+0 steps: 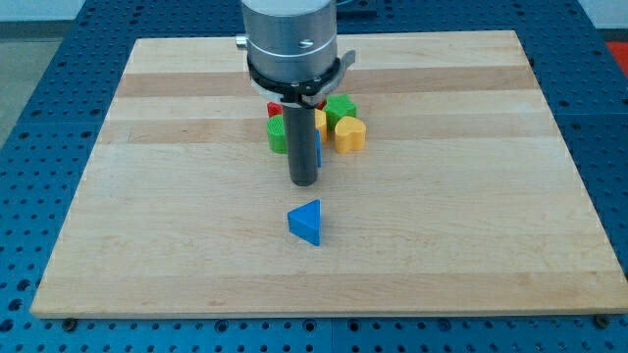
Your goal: Nudge the blue triangle a bit down
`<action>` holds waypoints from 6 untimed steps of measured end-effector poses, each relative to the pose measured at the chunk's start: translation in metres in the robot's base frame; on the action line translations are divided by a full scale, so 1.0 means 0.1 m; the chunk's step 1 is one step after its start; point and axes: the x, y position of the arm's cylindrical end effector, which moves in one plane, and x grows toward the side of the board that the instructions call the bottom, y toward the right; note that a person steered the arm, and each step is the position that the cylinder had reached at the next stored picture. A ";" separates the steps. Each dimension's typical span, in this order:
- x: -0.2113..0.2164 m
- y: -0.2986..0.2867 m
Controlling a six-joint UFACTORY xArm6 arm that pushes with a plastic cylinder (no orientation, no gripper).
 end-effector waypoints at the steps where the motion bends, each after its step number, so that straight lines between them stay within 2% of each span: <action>1: 0.05 0.15; 3: 0.30 -0.19; 6: 1.12 -0.34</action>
